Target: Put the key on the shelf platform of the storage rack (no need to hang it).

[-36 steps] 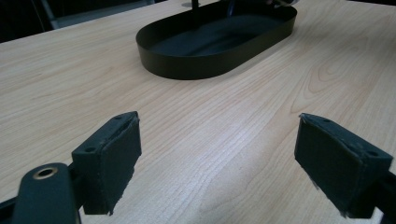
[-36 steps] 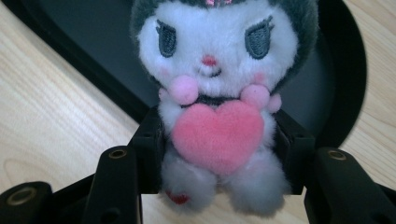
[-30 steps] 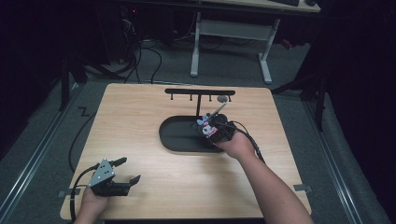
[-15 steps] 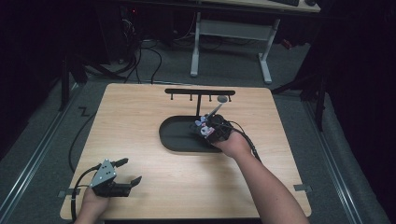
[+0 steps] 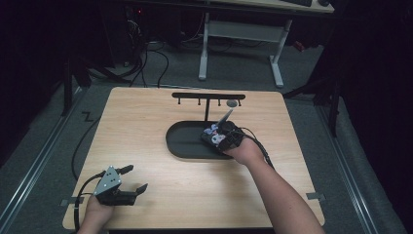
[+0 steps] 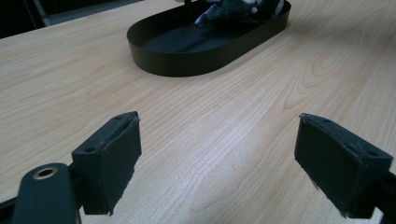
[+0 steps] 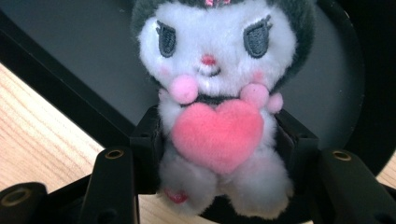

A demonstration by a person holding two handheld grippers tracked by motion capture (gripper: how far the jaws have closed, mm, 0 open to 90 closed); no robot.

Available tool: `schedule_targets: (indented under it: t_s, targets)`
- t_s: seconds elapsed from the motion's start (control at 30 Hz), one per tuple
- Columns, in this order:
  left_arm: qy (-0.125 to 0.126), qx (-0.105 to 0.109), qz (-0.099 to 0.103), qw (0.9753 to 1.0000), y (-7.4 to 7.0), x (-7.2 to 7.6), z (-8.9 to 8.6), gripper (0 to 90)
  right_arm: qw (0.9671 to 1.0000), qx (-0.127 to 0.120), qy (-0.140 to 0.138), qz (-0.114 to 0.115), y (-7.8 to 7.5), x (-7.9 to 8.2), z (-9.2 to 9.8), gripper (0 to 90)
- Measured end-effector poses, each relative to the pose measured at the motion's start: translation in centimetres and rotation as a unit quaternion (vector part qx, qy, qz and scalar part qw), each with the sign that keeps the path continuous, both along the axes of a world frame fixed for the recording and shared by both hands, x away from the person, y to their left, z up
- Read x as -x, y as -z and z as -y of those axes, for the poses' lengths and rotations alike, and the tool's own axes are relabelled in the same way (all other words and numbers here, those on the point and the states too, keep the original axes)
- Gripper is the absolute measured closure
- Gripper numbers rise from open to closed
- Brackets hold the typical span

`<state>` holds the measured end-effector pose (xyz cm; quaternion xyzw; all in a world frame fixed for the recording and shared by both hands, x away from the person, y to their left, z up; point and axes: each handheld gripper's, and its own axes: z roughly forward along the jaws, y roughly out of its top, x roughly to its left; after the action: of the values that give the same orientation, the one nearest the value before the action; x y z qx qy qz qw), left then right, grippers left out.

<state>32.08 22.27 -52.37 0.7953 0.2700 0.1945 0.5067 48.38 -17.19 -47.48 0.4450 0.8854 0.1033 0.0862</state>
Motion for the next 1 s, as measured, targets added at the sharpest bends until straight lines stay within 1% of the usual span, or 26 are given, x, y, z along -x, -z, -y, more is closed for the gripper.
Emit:
schedule_targets:
  t_s: [0.2, 0.23, 0.3, 0.33, 0.43, 0.47, 0.5, 0.53, 0.57, 0.6, 0.63, 0.67, 0.7, 0.77, 0.8, 0.9, 0.93, 0.97, 1.0]
  targets:
    - [-0.003, 0.001, 0.001, 1.0, 0.0, 0.0, -0.1, 15.2, 1.0, -0.005, 0.001, -0.001, 0.2, -0.1, -0.2, 41.4]
    - [-0.003, 0.0, 0.0, 1.0, 0.0, 0.0, -0.1, 15.2, 1.0, -0.008, 0.003, -0.002, 0.2, -0.1, -0.2, 37.6]
    - [-0.003, 0.0, 0.0, 1.0, 0.0, 0.0, -0.1, 15.2, 0.9999, -0.008, 0.006, 0.003, 0.0, 0.0, -0.2, 35.3]
    - [-0.004, 0.0, 0.0, 1.0, 0.0, 0.0, -0.1, 15.2, 0.9999, -0.015, 0.006, 0.004, -0.1, 0.0, -0.2, 34.6]
    - [-0.004, 0.001, 0.0, 1.0, 0.0, 0.0, 0.0, 15.2, 0.9996, -0.022, 0.008, 0.012, -0.7, 0.2, -0.1, 33.3]
    - [-0.004, 0.0, -0.003, 1.0, 0.0, -0.1, 0.0, 15.2, 0.9994, -0.028, 0.008, 0.017, -1.1, 0.4, 0.0, 33.4]
    - [-0.003, -0.001, -0.004, 1.0, 0.0, -0.1, 0.0, 15.2, 0.9995, -0.026, 0.012, 0.017, -1.2, 0.5, 0.0, 33.4]
    - [-0.003, -0.002, -0.002, 1.0, 0.1, -0.1, 0.0, 15.2, 0.9994, -0.028, 0.006, 0.019, -1.2, 0.5, 0.2, 33.2]
    - [-0.003, -0.002, -0.002, 1.0, 0.1, -0.1, 0.0, 15.2, 0.9994, -0.028, 0.006, 0.019, -1.2, 0.5, 0.2, 33.2]
    - [-0.004, -0.002, -0.002, 1.0, 0.1, 0.0, 0.0, 15.1, 0.9991, -0.033, 0.016, 0.021, -1.6, 0.8, 0.4, 33.0]
    - [-0.004, -0.002, -0.002, 1.0, 0.1, 0.0, 0.0, 15.2, 0.9991, -0.033, 0.016, 0.021, -1.6, 0.8, 0.4, 33.0]
    - [-0.005, -0.001, -0.003, 1.0, 0.1, 0.0, 0.0, 15.1, 0.9987, -0.039, 0.008, 0.03, -2.0, 1.0, 0.6, 33.1]
    - [-0.006, -0.001, -0.003, 1.0, 0.1, -0.1, 0.0, 15.1, 0.9985, -0.041, 0.007, 0.034, -2.2, 1.1, 0.6, 33.2]
    - [-0.005, -0.001, -0.004, 1.0, 0.1, -0.1, 0.1, 15.1, 0.9984, -0.044, 0.012, 0.034, -2.6, 1.4, 0.7, 35.9]
    - [-0.004, -0.003, -0.005, 1.0, 0.1, -0.1, 0.1, 15.1, 0.9983, -0.044, 0.003, 0.039, -2.8, 1.6, 0.8, 36.5]
    - [-0.003, -0.004, -0.003, 1.0, 0.1, -0.1, 0.1, 15.1, 0.9981, -0.043, 0.006, 0.044, -3.0, 1.9, 0.9, 36.7]
    - [-0.002, -0.005, -0.003, 1.0, 0.1, -0.1, 0.2, 15.1, 0.9979, -0.041, 0.005, 0.05, -3.3, 2.3, 1.0, 37.3]
    - [-0.003, -0.005, -0.004, 1.0, 0.1, -0.1, 0.2, 15.1, 0.9978, -0.043, 0.007, 0.051, -3.4, 2.5, 1.1, 37.8]
    - [-0.002, -0.006, -0.004, 1.0, 0.1, -0.1, 0.2, 15.1, 0.9974, -0.047, 0.003, 0.054, -3.5, 2.6, 1.1, 38.9]
